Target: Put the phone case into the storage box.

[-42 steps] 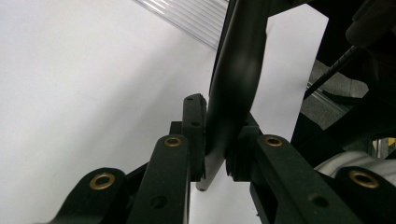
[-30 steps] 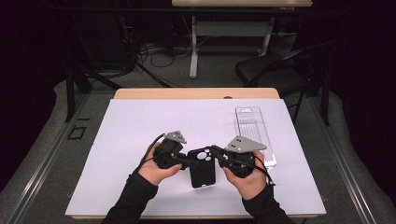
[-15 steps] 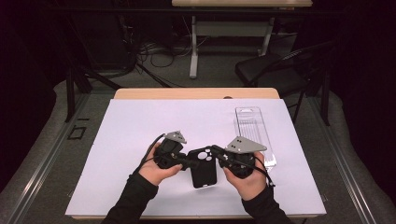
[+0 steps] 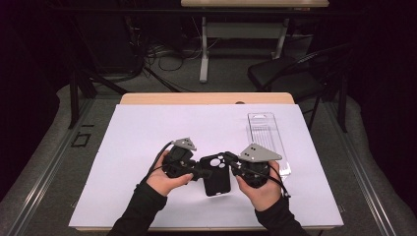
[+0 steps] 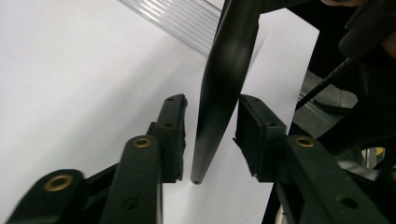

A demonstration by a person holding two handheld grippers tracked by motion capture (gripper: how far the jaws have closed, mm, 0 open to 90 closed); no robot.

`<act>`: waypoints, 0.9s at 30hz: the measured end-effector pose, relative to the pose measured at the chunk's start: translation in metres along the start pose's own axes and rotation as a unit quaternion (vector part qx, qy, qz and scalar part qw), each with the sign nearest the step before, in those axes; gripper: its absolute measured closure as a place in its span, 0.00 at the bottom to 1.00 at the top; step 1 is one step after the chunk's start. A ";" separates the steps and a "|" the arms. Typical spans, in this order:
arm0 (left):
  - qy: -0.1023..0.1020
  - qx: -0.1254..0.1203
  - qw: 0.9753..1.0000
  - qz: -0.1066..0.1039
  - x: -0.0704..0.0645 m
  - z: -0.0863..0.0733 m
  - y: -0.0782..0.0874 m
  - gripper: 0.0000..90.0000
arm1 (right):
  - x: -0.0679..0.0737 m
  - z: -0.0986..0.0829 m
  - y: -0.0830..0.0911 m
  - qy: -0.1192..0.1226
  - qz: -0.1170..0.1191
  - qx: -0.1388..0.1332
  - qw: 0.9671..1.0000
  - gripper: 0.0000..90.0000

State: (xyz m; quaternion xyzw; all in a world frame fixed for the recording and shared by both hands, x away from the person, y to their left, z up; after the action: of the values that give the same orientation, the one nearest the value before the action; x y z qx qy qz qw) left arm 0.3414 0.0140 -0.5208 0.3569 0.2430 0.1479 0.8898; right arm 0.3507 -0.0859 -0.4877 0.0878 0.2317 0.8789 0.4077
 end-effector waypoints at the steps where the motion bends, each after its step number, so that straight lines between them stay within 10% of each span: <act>1: 0.001 -0.001 1.000 0.000 0.000 0.000 0.000 0.65 | 0.000 0.000 0.000 0.000 0.000 -0.001 1.000 0.94; 27: -0.019 -0.018 0.999 0.043 0.016 -0.002 0.013 0.50 | -0.029 0.003 0.011 -0.018 -0.029 -0.020 0.999 0.94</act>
State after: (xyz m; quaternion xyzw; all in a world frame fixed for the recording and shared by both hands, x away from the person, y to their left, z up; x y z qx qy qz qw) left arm 0.3523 0.0312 -0.5176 0.3536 0.2074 0.1834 0.8935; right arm 0.3631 -0.1135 -0.4791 0.0886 0.2095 0.8696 0.4382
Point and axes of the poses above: each handheld gripper's, and its own axes: y roughly backward along the jaws, z roughly out of its top, x roughly to its left, the point moved 10 cm from there along -y, roughly forward along the jaws, and after that the axes turned 4 degrees about x, right-handed, at the moved point
